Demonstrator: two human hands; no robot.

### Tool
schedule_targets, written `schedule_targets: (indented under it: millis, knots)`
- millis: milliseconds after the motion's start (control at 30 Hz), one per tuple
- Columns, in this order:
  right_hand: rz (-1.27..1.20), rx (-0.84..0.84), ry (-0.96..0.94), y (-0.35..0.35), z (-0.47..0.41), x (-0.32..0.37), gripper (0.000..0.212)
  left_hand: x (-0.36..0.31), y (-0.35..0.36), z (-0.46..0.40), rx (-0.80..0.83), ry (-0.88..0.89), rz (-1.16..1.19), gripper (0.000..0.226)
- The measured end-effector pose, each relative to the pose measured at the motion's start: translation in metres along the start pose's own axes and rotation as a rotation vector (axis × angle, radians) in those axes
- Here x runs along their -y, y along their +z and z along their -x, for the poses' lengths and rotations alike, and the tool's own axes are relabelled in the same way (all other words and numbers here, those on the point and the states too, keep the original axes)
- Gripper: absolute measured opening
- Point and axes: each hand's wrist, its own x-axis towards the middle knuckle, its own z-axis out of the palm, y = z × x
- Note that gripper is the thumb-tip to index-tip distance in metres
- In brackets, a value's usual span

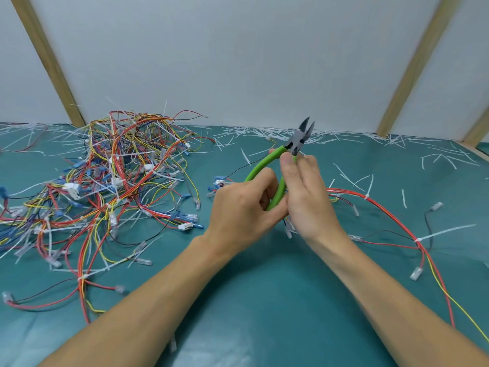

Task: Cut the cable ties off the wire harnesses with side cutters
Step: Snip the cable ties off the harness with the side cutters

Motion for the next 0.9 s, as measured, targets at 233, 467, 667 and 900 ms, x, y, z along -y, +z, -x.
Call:
schedule_targets:
  millis: [233,467,667,900]
  knots:
    - [-0.200,0.139,0.164,-0.003,-0.001,-0.005,0.059,0.007,0.004,0.001,0.091,-0.070,0.096,0.033]
    - [-0.233,-0.059,-0.012,-0.001,-0.001,-0.002,0.047,0.031,-0.019,-0.014,-0.071,-0.214,0.290,0.041]
    - [-0.092,-0.139,-0.045,-0.015,-0.006,-0.003,0.034,0.069,-0.026,-0.024,-0.336,-0.544,0.329,0.014]
    - [0.160,-0.099,-0.026,-0.016,-0.009,-0.014,0.033,0.063,-0.006,-0.006,0.310,-0.401,-0.090,0.027]
